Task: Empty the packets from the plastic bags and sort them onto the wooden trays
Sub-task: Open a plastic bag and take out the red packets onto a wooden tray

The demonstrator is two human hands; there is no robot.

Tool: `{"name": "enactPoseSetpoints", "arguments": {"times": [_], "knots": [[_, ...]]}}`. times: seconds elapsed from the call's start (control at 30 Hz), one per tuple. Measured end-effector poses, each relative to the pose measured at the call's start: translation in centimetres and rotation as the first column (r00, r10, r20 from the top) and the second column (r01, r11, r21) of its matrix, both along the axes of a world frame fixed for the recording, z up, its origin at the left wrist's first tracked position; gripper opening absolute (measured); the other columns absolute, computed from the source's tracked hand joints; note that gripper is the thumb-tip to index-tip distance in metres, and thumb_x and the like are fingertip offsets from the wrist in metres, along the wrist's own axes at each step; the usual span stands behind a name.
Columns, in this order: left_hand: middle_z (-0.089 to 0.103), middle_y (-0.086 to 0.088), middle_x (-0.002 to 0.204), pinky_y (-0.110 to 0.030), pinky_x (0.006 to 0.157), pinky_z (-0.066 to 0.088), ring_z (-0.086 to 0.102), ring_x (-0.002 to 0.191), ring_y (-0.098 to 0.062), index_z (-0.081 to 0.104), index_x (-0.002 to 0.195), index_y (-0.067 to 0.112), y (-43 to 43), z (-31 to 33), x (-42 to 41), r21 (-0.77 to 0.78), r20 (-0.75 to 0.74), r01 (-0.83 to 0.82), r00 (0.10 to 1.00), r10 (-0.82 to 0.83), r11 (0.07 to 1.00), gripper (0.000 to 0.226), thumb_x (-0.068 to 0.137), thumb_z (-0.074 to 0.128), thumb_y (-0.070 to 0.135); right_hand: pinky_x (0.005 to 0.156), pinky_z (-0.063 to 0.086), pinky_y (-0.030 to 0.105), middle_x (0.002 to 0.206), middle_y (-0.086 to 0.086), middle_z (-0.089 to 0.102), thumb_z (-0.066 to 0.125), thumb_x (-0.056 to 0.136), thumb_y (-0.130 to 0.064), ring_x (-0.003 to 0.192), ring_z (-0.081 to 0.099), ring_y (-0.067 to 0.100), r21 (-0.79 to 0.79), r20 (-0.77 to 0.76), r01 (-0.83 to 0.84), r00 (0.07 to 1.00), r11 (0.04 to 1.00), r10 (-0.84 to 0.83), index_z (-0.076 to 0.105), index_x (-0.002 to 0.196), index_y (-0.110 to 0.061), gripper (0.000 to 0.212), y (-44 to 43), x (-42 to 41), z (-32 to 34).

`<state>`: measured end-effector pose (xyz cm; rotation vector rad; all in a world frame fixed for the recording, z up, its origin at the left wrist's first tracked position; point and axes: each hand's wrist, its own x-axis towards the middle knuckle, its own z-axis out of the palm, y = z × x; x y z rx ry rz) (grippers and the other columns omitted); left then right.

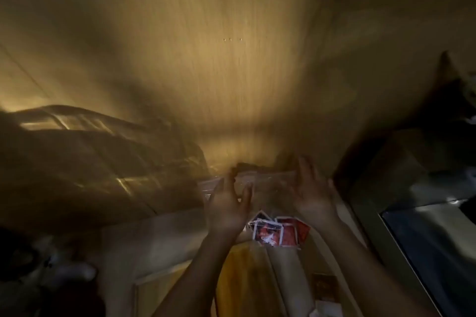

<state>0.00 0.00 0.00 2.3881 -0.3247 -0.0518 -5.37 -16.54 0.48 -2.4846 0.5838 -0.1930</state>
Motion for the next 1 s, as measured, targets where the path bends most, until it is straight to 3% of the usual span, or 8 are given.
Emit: {"name": "enactPoseSetpoints", "arguments": {"times": [0.1,0.2,0.27,0.33,0.5,0.63,0.83,1.0], "knots": [[0.064,-0.003,0.119,-0.037,0.086,0.050,0.060,0.109,-0.022,0.052,0.120,0.020,-0.8,-2.5,0.8,0.043,-0.058,-0.028,0.998,0.030,0.999,0.038,0.091,0.045,0.044,0.114,0.023,0.047,0.150,0.005,0.033,0.054,0.077,-0.060,0.135,0.034,0.027,0.193,-0.111,0.089,0.992,0.977,-0.068,0.028,0.140,-0.024,0.077,-0.7,1.0,-2.5],[0.065,-0.001,0.117,-0.036,0.085,0.049,0.060,0.107,-0.020,0.053,0.117,0.020,-1.4,-4.2,1.1,0.066,-0.186,-0.015,0.982,0.027,0.998,0.035,0.092,0.045,0.043,0.100,0.044,0.048,0.129,0.002,0.055,0.060,0.060,-0.073,0.116,0.054,0.027,0.416,-0.186,0.199,0.974,0.887,-0.131,0.040,0.125,-0.026,0.083,-1.5,2.0,-5.2],[0.063,-0.001,0.119,-0.034,0.084,0.047,0.060,0.107,-0.020,0.052,0.121,0.020,-1.8,-4.8,1.5,0.022,-0.261,-0.050,0.964,0.054,0.998,0.040,0.091,0.045,0.045,0.082,0.050,0.034,0.113,-0.005,0.058,0.068,0.073,-0.050,0.098,0.060,0.018,0.619,-0.188,0.242,0.969,0.748,-0.158,0.043,0.116,-0.028,0.055,-1.5,2.3,-5.8],[0.064,0.001,0.113,-0.030,0.079,0.044,0.061,0.100,-0.018,0.053,0.120,0.019,-2.1,-4.9,1.9,-0.048,-0.327,-0.097,0.942,0.076,0.994,0.038,0.091,0.048,0.043,0.064,0.049,0.023,0.110,0.000,0.062,0.067,0.081,-0.025,0.084,0.062,0.012,0.818,-0.171,0.227,0.973,0.528,-0.154,0.049,0.118,-0.021,0.041,-1.4,2.6,-5.6],[0.064,0.000,0.076,-0.021,0.057,0.043,0.058,0.067,-0.010,0.066,0.089,0.005,-1.9,-4.1,2.0,-0.415,-0.580,-0.299,0.815,0.003,0.859,0.016,0.091,0.056,0.018,0.054,0.052,0.027,0.101,0.018,0.069,0.063,0.081,-0.006,0.068,0.067,0.022,0.929,-0.186,0.261,0.942,0.261,-0.278,0.062,0.108,-0.002,0.027,-1.4,2.4,-5.7],[0.062,-0.001,0.069,-0.023,0.058,0.043,0.056,0.063,-0.011,0.064,0.069,0.012,-1.4,-3.4,1.3,-0.485,-0.580,-0.292,0.813,-0.053,0.825,0.021,0.089,0.056,0.008,0.058,0.051,0.028,0.080,0.011,0.071,0.056,0.084,-0.001,0.063,0.066,0.019,0.924,-0.130,0.232,0.938,0.302,-0.322,0.067,0.083,-0.004,0.012,-1.4,1.6,-5.2],[0.056,-0.005,0.068,-0.023,0.060,0.043,0.051,0.062,-0.013,0.059,0.065,0.013,-0.3,-0.9,-0.5,-0.542,-0.484,-0.190,0.867,-0.119,0.819,0.024,0.085,0.058,0.001,0.048,0.051,0.017,0.059,-0.001,0.072,0.056,0.086,-0.004,0.055,0.066,0.011,0.930,0.037,0.101,0.932,0.353,-0.362,0.066,0.077,-0.002,0.013,-0.5,-0.4,-2.6],[0.054,0.007,0.065,-0.028,0.063,0.045,0.051,0.063,-0.010,0.061,0.082,0.022,1.6,2.0,-2.4,-0.356,-0.275,0.076,0.944,-0.182,0.931,0.015,0.082,0.062,0.007,0.048,0.050,0.018,0.052,-0.005,0.069,0.057,0.085,-0.004,0.050,0.064,0.009,0.866,0.147,0.016,0.948,0.500,-0.284,0.066,0.068,-0.009,0.020,0.9,-1.6,0.6]]}}
